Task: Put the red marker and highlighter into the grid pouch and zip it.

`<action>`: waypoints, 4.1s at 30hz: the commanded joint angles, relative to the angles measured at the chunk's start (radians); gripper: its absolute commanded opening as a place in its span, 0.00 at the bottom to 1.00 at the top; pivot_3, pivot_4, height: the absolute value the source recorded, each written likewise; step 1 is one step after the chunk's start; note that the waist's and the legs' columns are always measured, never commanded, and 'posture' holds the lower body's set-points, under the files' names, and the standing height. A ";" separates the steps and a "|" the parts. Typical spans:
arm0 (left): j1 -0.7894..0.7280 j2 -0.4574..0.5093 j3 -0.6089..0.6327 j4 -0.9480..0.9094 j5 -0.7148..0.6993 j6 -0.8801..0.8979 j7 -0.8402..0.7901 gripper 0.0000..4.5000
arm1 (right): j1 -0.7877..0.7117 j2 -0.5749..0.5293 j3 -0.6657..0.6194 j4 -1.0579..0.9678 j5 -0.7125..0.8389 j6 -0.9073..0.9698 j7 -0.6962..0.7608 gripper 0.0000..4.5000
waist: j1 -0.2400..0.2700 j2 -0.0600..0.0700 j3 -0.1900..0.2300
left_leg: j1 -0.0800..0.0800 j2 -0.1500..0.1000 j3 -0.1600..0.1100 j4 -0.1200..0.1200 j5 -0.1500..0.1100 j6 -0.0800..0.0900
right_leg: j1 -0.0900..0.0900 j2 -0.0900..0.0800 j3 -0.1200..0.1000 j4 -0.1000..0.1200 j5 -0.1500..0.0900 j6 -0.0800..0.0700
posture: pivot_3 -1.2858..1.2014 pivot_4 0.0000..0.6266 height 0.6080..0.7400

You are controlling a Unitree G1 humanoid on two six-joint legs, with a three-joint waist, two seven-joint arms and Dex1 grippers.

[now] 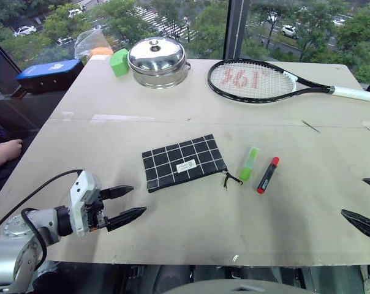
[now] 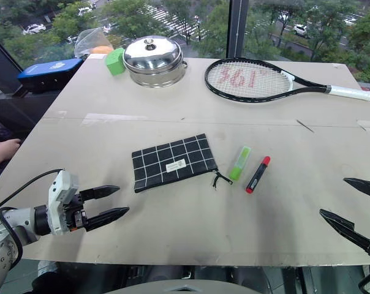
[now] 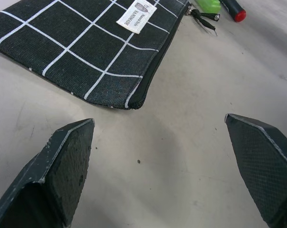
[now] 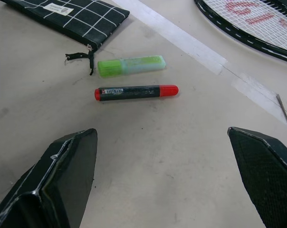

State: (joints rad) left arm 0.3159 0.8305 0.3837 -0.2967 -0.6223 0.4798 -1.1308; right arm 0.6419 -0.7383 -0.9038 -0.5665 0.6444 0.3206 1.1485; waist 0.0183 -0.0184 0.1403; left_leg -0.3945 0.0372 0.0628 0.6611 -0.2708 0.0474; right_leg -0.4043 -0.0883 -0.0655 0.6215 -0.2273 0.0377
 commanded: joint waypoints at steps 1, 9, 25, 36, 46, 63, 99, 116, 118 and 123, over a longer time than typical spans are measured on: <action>-0.032 -0.006 0.021 0.012 0.020 -0.056 0.016 1.00 | -0.015 0.002 0.002 -0.049 0.034 -0.006 -0.020 0.99 | 0.000 0.000 0.000 | 0.000 0.000 0.000 0.000 0.000 0.000 | 0.000 0.000 0.000 0.000 0.000 0.000 | 0.52 0.24 1.00; -0.107 0.006 -0.031 0.302 0.321 -0.686 -0.072 1.00 | -0.047 0.019 0.118 -0.212 0.145 0.038 -0.090 0.99 | 0.000 0.000 -0.001 | 0.000 0.000 0.001 0.000 0.000 0.000 | 0.000 0.001 0.000 -0.001 0.001 -0.002 | 0.52 0.24 1.00; -0.401 -0.100 -0.299 0.624 0.573 -1.123 0.070 1.00 | 0.004 0.051 0.238 -0.345 0.145 0.018 -0.141 0.99 | 0.021 0.000 -0.007 | -0.001 0.000 0.001 0.000 0.000 0.004 | 0.000 -0.001 0.000 -0.003 0.002 -0.002 | 0.52 0.24 1.00; -0.649 -0.185 -0.502 0.893 0.766 -1.236 0.205 1.00 | 0.061 0.088 0.259 -0.402 0.130 -0.009 -0.185 0.99 | 0.049 0.016 -0.018 | 0.004 0.000 0.003 0.007 0.000 0.004 | 0.007 0.000 -0.005 0.003 -0.001 0.003 | 0.52 0.24 1.00; -0.749 -0.170 -0.562 1.089 0.695 -1.243 0.102 0.11 | 0.137 0.139 0.287 -0.460 0.097 -0.038 -0.225 1.00 | 0.053 0.025 -0.023 | 0.004 0.001 0.007 0.007 -0.002 0.002 | 0.009 -0.005 -0.009 0.004 -0.001 0.003 | 0.52 0.24 1.00; -0.608 -0.110 -0.463 0.215 0.183 -0.157 0.021 0.01 | -0.574 0.226 0.834 -0.322 0.026 0.621 -0.981 1.00 | -0.001 0.001 -0.011 | -0.006 0.002 0.007 0.007 0.000 0.006 | -0.001 -0.001 -0.009 0.002 0.001 -0.001 | 0.52 0.24 1.00; -0.603 -0.194 -0.427 0.135 0.182 -0.055 0.150 0.00 | -0.966 0.514 0.702 -0.145 0.117 1.098 -1.158 0.02 | -0.005 0.003 -0.008 | -0.006 0.002 0.009 0.004 0.000 0.007 | -0.001 0.004 -0.007 0.003 0.001 0.000 | 0.52 0.24 1.00; -0.658 -0.266 -0.464 0.109 0.221 -0.021 0.224 0.00 | -1.127 0.546 0.776 -0.079 0.008 1.166 -1.154 0.02 | -0.009 0.003 -0.008 | -0.006 0.002 0.010 0.004 0.000 0.007 | -0.002 0.005 -0.006 0.003 0.003 0.003 | 0.52 0.24 1.00; -0.649 -0.260 -0.462 0.107 0.223 -0.023 0.222 0.00 | -1.130 0.535 0.772 -0.076 0.000 1.166 -1.144 0.02 | -0.009 0.003 -0.008 | -0.006 0.002 0.010 0.004 0.000 0.007 | -0.002 0.005 -0.006 0.003 0.003 0.003 | 0.52 0.24 1.00; -0.630 -0.251 -0.463 0.092 0.223 -0.018 0.216 0.00 | -1.144 0.515 0.761 -0.066 -0.012 1.167 -1.115 0.02 | -0.009 0.003 -0.008 | -0.006 0.002 0.010 0.004 0.000 0.007 | -0.002 0.005 -0.006 0.003 0.003 0.003 | 0.52 0.24 1.00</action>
State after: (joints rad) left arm -0.3115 0.5720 -0.0865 -0.1475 -0.3929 0.4728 -0.9040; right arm -0.4755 -0.2154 -0.1353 -0.6107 0.6320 1.4940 0.0160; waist 0.0091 -0.0151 0.1324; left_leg -0.4001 0.0389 0.0728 0.6647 -0.2705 0.0540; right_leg -0.4063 -0.0838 -0.0716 0.6248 -0.2242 0.0410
